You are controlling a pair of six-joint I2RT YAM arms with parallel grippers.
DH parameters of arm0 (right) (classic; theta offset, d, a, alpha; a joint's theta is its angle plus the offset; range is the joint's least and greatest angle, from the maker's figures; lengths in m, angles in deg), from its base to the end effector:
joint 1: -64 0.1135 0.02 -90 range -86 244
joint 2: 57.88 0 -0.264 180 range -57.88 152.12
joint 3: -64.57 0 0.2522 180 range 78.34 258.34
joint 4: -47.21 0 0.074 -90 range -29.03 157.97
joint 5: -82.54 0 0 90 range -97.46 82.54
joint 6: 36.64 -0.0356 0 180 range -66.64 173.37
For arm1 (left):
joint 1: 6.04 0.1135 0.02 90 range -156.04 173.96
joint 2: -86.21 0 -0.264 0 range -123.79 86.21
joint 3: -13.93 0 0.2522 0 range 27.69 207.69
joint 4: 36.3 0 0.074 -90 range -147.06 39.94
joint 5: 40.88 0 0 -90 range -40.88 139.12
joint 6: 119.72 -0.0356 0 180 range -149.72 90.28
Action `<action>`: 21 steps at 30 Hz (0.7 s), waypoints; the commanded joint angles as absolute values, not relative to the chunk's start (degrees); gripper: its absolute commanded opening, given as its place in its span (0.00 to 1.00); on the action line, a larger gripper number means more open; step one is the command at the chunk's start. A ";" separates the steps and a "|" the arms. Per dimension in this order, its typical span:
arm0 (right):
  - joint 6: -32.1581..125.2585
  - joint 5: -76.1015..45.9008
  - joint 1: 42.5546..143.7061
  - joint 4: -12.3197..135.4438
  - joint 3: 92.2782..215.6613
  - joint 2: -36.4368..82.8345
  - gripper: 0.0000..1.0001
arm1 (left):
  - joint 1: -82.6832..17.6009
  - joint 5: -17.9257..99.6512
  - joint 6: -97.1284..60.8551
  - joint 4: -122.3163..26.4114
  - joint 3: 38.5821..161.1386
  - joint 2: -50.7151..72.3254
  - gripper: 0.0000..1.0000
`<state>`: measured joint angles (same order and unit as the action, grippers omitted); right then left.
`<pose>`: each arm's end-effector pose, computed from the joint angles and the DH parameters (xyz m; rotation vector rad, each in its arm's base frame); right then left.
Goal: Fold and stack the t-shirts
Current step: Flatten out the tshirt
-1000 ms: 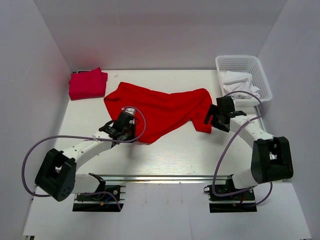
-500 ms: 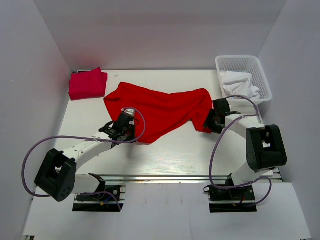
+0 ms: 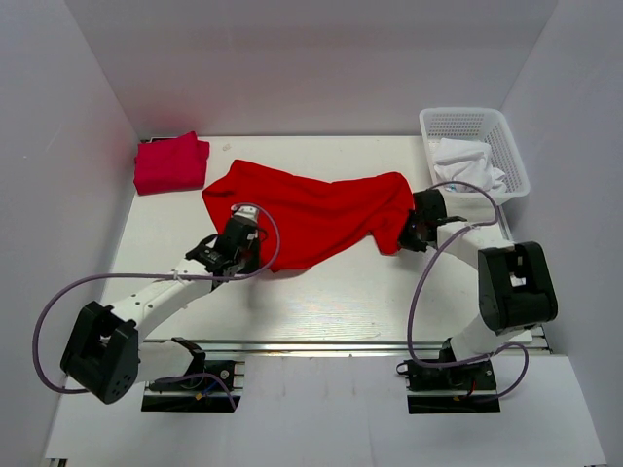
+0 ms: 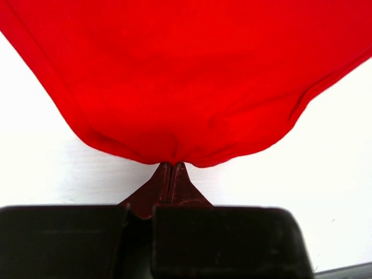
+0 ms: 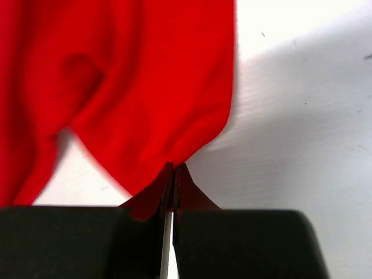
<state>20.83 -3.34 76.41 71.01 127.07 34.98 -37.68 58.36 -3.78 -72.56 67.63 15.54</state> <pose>0.3081 0.0652 0.1609 0.4705 2.4836 0.2284 0.2066 -0.1206 0.2016 0.0571 2.4957 -0.2227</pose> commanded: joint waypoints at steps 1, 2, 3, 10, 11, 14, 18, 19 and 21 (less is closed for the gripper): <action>23.74 -3.59 76.92 65.46 129.40 25.82 0.00 | -37.86 62.91 -4.58 -72.12 72.77 19.41 0.00; 24.35 -3.51 76.92 64.32 129.40 24.40 0.00 | -37.86 64.05 -4.58 -72.99 73.91 20.72 0.00; 24.10 -2.63 76.66 61.61 129.49 19.60 0.00 | -37.86 65.98 -5.19 -73.00 75.84 21.52 0.00; 25.15 4.57 76.48 55.34 132.29 6.02 0.00 | -37.33 75.39 -8.53 -71.77 84.63 28.20 0.00; 25.67 6.06 76.40 55.25 134.30 4.27 0.00 | -37.33 77.40 -9.40 -71.77 87.43 28.20 0.00; 28.13 7.92 76.40 54.11 137.55 0.76 0.00 | -36.80 82.67 -11.61 -73.16 93.14 29.69 0.00; 32.08 11.26 76.40 53.59 142.84 -1.89 0.00 | -36.80 85.51 -15.20 -71.95 98.61 32.24 0.00; 32.36 12.65 76.31 53.93 145.20 -2.42 0.00 | -36.80 85.51 -17.48 -71.16 100.27 32.25 0.00; 34.89 12.84 76.40 54.81 150.20 -2.60 0.00 | -36.80 85.51 -18.99 -70.45 102.21 33.82 0.00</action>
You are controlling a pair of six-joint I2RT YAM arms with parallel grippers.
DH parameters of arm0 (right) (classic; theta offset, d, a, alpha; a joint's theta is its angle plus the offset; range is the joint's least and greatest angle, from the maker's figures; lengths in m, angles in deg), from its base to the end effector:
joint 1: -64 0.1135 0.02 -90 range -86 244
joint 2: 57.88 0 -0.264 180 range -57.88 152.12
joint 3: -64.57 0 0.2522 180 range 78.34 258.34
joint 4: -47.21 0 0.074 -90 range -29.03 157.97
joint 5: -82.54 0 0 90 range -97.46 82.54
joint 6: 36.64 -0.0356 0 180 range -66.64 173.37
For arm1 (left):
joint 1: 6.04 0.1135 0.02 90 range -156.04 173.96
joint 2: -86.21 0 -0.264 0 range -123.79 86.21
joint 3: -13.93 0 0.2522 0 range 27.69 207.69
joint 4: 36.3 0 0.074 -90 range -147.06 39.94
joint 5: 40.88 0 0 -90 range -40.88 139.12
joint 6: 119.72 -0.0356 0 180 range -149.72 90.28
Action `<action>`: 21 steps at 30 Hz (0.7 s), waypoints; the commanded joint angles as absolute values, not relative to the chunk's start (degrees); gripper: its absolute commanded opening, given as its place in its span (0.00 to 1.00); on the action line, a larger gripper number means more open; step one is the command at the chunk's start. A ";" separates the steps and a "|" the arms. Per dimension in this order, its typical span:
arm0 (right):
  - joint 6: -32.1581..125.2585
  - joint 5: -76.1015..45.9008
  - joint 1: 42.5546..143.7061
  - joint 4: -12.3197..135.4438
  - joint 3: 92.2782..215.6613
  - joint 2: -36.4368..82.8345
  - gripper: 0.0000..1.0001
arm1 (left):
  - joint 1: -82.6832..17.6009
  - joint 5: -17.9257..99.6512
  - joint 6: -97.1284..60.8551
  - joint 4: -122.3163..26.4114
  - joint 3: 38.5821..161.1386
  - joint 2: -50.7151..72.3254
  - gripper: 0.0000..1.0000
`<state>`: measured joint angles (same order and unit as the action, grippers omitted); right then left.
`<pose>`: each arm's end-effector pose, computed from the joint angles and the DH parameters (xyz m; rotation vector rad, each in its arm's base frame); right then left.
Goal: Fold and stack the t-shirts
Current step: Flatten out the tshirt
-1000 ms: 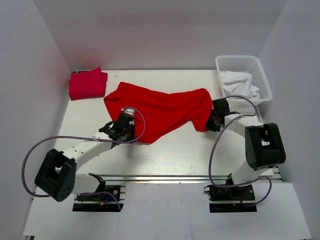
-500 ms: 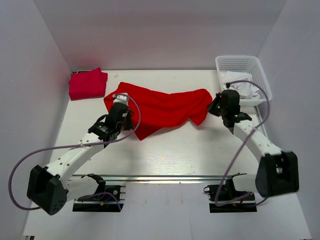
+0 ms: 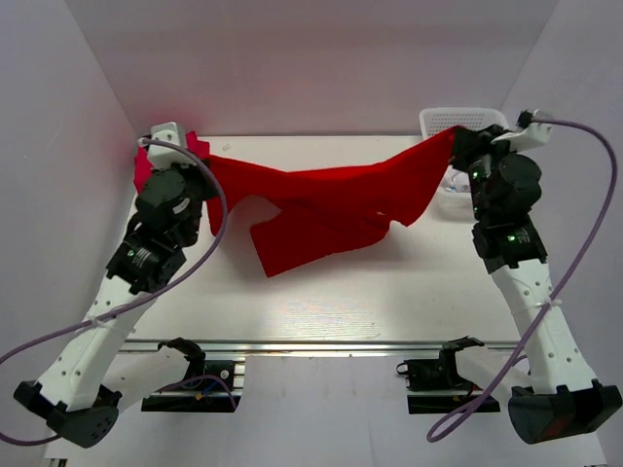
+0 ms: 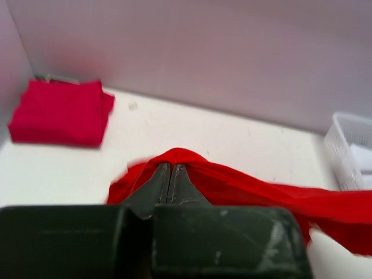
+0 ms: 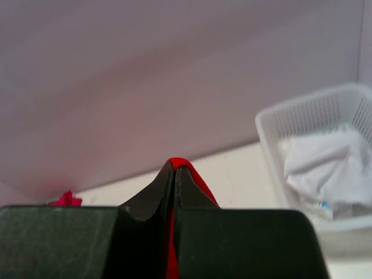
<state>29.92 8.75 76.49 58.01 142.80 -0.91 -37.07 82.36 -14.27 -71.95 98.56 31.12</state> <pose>0.2145 0.0373 0.4459 0.3676 1.3543 0.3252 0.1742 -0.0820 0.4433 -0.2090 1.6483 -0.1289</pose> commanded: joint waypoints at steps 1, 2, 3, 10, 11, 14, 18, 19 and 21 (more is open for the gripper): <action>35.52 12.32 76.40 55.08 151.27 -2.77 0.00 | -36.80 85.51 -20.91 -70.45 103.88 34.35 0.00; 36.83 11.97 76.31 55.51 154.33 -3.12 0.00 | -36.80 84.47 -22.15 -69.75 104.68 34.36 0.00; 37.62 11.01 76.40 55.69 155.40 -3.65 0.00 | -36.80 83.93 -23.20 -69.22 105.38 35.23 0.00; 44.48 7.31 76.40 59.38 169.10 -4.88 0.00 | -36.80 78.14 -30.15 -69.22 114.07 38.75 0.00; 45.01 6.26 76.57 60.17 170.34 -5.23 0.00 | -36.80 76.91 -30.76 -70.00 115.13 39.45 0.00; 47.03 4.94 76.48 60.79 175.44 -5.67 0.00 | -36.80 71.99 -32.17 -71.85 118.83 40.94 0.00; 50.10 5.28 76.49 62.99 182.03 -6.11 0.00 | -36.80 68.03 -32.70 -72.47 121.38 42.97 0.00; 50.46 5.37 76.48 62.99 183.35 -6.20 0.00 | -36.80 67.06 -32.70 -73.16 122.25 43.84 0.00; 52.48 5.11 76.57 62.73 185.20 -6.46 0.00 | -36.80 65.04 -32.70 -73.69 123.84 44.73 0.00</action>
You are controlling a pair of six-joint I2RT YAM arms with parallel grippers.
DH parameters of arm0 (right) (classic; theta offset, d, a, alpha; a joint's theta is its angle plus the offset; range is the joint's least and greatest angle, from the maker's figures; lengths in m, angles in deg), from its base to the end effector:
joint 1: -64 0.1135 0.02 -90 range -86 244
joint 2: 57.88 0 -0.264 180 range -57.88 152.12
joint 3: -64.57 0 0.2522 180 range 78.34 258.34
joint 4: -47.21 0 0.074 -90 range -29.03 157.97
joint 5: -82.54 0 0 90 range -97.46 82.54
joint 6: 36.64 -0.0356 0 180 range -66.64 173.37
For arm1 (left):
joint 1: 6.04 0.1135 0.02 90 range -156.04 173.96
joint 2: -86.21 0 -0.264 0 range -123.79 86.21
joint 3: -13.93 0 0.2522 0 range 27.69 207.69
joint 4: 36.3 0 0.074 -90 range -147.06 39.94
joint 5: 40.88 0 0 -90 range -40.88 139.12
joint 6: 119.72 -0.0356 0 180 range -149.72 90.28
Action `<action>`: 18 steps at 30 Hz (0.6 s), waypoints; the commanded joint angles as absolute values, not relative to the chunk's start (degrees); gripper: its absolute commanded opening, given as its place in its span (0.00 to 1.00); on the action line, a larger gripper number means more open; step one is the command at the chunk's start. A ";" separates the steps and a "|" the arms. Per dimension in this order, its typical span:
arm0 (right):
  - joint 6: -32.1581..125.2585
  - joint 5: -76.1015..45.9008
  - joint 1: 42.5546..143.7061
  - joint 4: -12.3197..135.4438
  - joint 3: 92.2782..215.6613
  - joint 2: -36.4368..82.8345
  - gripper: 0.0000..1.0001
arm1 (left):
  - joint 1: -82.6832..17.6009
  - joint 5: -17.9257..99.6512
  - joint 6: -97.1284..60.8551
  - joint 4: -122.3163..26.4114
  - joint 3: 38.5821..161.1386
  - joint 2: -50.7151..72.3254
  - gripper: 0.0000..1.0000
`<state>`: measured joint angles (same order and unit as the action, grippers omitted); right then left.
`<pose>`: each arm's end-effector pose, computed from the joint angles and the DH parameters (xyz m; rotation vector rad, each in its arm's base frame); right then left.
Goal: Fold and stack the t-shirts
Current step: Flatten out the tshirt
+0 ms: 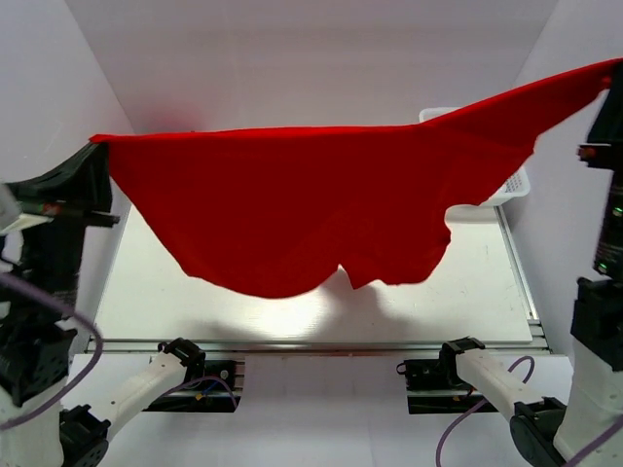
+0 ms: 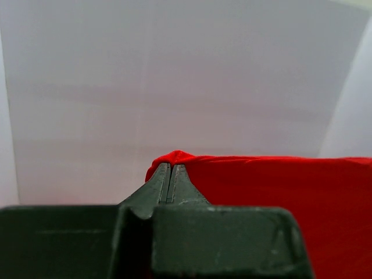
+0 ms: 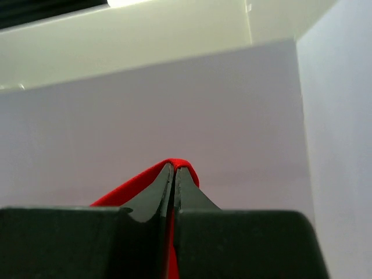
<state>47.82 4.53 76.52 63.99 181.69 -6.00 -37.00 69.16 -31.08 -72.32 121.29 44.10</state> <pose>0.0356 0.0003 0.6317 0.1560 0.7346 0.2244 0.0264 -0.0016 0.5720 -0.0117 1.0982 -0.2785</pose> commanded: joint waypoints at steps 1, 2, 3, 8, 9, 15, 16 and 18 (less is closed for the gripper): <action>52.75 4.76 76.57 62.90 186.78 -6.38 0.00 | -36.80 64.16 -32.10 -74.57 124.54 45.42 0.00; 53.10 4.24 76.57 63.07 188.36 -6.47 0.00 | -36.80 63.28 -32.09 -75.10 125.42 45.43 0.00; 53.01 3.19 76.48 63.60 189.51 -6.03 0.00 | -36.80 62.58 -31.22 -75.89 127.69 45.43 0.00; 55.12 4.05 76.48 65.10 194.34 -6.99 0.00 | -36.28 61.96 -30.07 -80.11 134.11 45.43 0.00; 55.73 4.23 76.31 64.66 194.53 -7.52 0.00 | -36.28 61.09 -30.07 -80.11 134.65 45.43 0.00; 55.65 3.44 76.40 63.78 191.73 -10.86 0.00 | -36.28 56.07 -29.54 -81.35 135.01 45.43 0.00; 55.91 3.35 76.40 63.17 190.76 -11.21 0.00 | -36.28 56.07 -29.54 -81.35 134.48 44.73 0.00; 56.35 4.49 76.57 61.58 187.96 -10.95 0.00 | -36.28 57.11 -29.01 -80.13 132.03 44.12 0.00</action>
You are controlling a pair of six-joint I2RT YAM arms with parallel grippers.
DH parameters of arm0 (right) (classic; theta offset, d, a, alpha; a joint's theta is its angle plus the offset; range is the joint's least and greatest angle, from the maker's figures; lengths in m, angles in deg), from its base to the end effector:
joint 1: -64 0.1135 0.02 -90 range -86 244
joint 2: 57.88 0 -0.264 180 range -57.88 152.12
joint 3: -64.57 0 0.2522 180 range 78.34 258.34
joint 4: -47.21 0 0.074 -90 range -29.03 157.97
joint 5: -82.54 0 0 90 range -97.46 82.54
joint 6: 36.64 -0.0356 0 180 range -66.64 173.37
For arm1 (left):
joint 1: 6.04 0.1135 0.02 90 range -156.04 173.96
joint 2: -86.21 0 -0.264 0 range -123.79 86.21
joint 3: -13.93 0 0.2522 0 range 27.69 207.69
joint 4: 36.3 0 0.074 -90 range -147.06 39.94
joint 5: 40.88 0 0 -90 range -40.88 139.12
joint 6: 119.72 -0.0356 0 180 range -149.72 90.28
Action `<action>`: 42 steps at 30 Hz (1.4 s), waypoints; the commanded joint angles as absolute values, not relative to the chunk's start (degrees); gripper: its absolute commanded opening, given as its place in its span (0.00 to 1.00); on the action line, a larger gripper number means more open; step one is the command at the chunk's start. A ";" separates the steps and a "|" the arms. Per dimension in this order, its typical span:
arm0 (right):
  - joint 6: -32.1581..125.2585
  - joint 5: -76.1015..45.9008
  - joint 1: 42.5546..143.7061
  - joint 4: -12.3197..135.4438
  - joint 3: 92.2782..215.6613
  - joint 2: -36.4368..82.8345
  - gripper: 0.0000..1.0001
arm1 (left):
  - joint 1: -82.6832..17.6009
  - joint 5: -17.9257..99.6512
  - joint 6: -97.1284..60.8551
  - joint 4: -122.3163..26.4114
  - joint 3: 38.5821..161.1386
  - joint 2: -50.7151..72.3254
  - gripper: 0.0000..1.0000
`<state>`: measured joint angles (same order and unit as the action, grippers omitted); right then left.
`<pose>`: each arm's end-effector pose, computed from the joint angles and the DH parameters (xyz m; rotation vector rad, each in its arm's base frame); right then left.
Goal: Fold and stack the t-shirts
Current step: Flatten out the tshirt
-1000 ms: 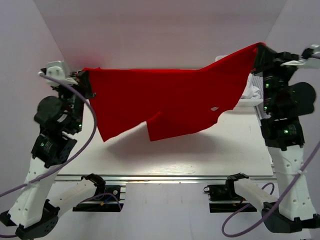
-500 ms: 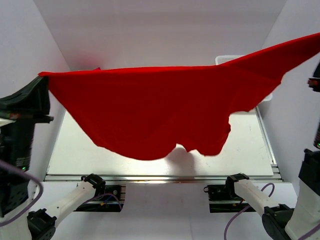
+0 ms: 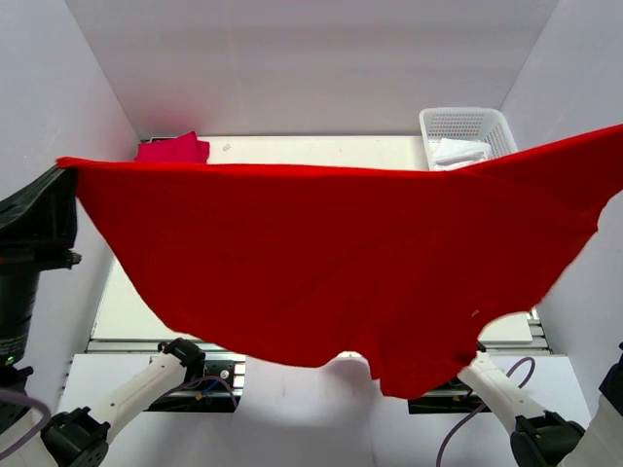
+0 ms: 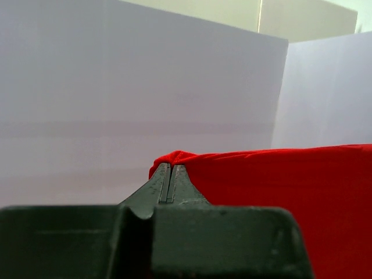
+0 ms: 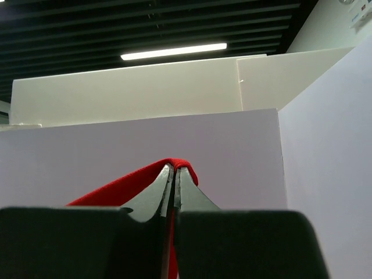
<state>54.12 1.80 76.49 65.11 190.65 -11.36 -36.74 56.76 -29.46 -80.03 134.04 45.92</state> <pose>-0.0614 -0.0195 0.6491 0.1004 0.5090 0.1602 -0.0393 0.0288 0.5968 0.1287 0.9470 -0.4363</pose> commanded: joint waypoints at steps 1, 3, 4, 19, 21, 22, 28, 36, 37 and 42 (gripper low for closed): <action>56.79 4.84 76.48 61.67 187.59 -10.51 0.00 | -36.28 58.08 -29.01 -79.42 130.97 44.11 0.00; 56.79 5.02 76.66 61.67 184.53 -8.67 0.00 | -36.28 61.50 -29.54 -76.88 126.93 43.50 0.00; 57.23 5.02 76.57 59.84 183.38 -8.05 0.00 | -36.28 64.21 -30.06 -75.73 125.27 43.50 0.00; 53.81 13.10 76.13 42.08 157.26 17.77 0.00 | -34.96 103.79 -28.05 -54.72 98.71 16.28 0.00; 53.80 13.37 76.04 41.46 157.79 22.94 0.00 | -32.95 105.27 -28.05 -53.66 99.58 7.67 0.00; 52.24 12.85 75.87 40.67 158.05 26.72 0.00 | -32.15 105.29 -26.05 -53.66 102.63 4.68 0.00; 50.47 12.40 75.26 43.56 171.38 48.08 0.00 | -25.21 93.43 -21.54 -57.00 115.91 -17.21 0.00; 48.53 6.61 74.11 46.02 189.83 67.43 0.00 | -18.70 84.03 -22.07 -61.83 139.46 -40.51 0.00; 48.01 6.69 74.02 46.55 191.09 68.67 0.00 | -18.18 82.89 -22.59 -61.83 140.97 -41.92 0.00; 47.21 5.20 73.58 46.38 192.51 71.85 0.00 | -16.24 78.93 -24.79 -57.80 143.79 -45.53 0.00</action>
<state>48.50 6.30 74.11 48.87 189.66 72.66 -16.92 82.62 -23.08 -60.76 140.68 -47.56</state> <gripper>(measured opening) 0.012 0.009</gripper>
